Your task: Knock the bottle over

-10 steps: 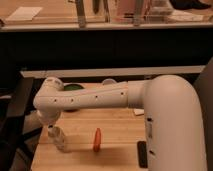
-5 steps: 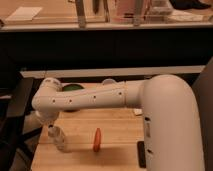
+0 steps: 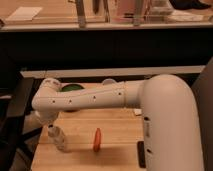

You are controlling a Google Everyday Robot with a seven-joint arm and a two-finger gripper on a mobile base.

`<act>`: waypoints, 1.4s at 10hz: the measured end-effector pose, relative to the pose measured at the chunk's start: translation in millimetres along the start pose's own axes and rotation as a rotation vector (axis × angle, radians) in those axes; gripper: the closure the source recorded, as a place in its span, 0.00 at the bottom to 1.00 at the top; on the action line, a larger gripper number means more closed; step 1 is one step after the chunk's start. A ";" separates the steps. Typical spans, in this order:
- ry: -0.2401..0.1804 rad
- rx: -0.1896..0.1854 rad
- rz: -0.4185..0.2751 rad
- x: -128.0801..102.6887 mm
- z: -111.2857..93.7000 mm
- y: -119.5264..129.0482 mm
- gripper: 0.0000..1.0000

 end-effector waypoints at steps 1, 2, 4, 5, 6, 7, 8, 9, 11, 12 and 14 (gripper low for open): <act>0.002 0.003 0.001 0.6 0.5 -0.5 1.00; 0.004 0.004 0.002 1.1 0.8 -0.9 1.00; 0.007 0.008 0.002 1.5 1.2 -1.3 1.00; 0.009 0.010 0.003 1.9 1.2 -1.4 1.00; 0.011 0.012 0.003 2.5 1.5 -2.0 1.00; 0.013 0.015 0.004 2.7 2.0 -2.5 1.00; 0.015 0.016 0.004 3.1 2.1 -2.8 1.00; 0.016 0.017 0.004 3.4 2.2 -3.1 1.00; 0.019 0.021 0.005 4.0 2.8 -4.4 1.00; 0.020 0.022 0.005 4.1 3.3 -4.7 1.00; 0.023 0.027 0.004 4.3 3.8 -5.8 1.00</act>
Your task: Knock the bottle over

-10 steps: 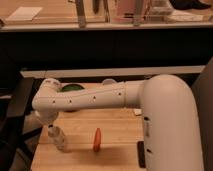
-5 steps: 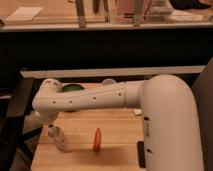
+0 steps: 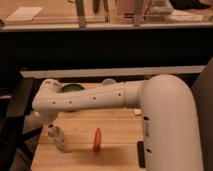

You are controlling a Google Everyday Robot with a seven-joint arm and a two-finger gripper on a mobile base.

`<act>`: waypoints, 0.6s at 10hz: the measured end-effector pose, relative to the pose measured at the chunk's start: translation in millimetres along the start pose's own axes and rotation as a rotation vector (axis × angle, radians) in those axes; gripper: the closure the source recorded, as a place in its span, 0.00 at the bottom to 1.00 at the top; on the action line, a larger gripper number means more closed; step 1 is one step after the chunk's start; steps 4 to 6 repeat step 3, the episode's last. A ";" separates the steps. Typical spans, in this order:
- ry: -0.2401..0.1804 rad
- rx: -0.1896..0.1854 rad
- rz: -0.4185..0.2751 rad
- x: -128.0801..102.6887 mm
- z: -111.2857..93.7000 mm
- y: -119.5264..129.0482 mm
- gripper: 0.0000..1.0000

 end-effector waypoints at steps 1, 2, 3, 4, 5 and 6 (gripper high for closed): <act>0.001 0.002 0.001 0.5 0.2 0.3 1.00; 0.003 0.004 0.002 0.9 0.3 0.5 1.00; 0.005 0.006 0.003 1.6 0.3 0.9 1.00; 0.005 0.006 0.003 1.6 0.3 0.9 1.00; 0.005 0.006 0.003 1.6 0.3 0.9 1.00; 0.005 0.006 0.003 1.6 0.3 0.9 1.00</act>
